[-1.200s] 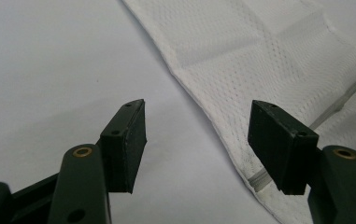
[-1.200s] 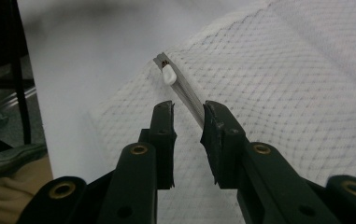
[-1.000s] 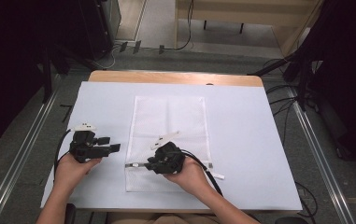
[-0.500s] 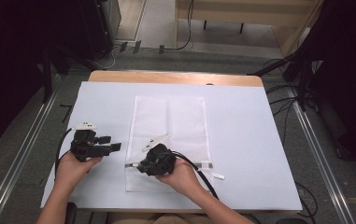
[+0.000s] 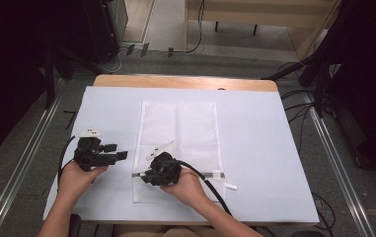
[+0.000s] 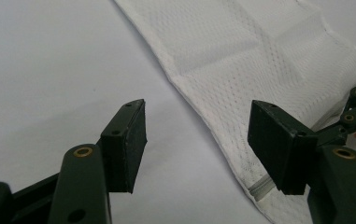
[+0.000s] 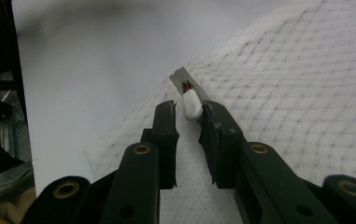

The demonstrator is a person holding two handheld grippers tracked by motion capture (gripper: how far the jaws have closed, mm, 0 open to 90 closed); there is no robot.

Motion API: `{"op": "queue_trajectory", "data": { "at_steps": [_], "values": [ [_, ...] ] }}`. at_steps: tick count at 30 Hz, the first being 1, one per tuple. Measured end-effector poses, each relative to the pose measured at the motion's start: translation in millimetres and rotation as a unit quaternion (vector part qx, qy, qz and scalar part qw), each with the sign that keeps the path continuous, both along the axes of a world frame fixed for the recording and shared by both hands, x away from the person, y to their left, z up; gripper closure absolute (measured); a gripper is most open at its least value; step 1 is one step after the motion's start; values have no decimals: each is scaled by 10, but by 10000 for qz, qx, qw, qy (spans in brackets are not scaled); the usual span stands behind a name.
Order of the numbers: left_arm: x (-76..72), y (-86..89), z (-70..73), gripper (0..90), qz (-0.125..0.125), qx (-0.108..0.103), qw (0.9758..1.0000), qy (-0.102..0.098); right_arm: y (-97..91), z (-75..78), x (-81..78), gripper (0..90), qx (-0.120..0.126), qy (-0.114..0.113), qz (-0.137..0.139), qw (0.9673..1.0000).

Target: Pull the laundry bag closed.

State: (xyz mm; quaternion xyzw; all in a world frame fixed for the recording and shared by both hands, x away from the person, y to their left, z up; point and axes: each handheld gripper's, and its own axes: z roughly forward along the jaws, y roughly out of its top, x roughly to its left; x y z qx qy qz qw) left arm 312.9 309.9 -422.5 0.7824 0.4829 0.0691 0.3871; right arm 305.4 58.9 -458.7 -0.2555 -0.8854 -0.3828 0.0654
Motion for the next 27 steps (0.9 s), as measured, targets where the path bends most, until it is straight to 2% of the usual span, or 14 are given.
{"op": "queue_trajectory", "data": {
  "at_steps": [9, 13, 18, 20, 27],
  "values": [
    [-2, -1, 0, 380, -3, 0, 10000, -4, 110, -1, 7, 801, -16, -12, -18, 10000],
    [-7, 0, -1, 383, -14, -8, 10000, 17, 140, -24, 36, 860, -20, -20, -59, 10000],
    [-34, 7, -5, 411, -196, 19, 9998, 44, 127, -12, 46, 876, -5, 15, -65, 10000],
    [-51, 6, -9, 417, -322, -18, 9995, 75, 119, 25, 40, 876, 6, -54, -29, 10000],
    [-115, -49, -27, 447, -594, -48, 9978, 289, 104, 105, 52, 876, 19, -167, -12, 9999]
  ]
}}
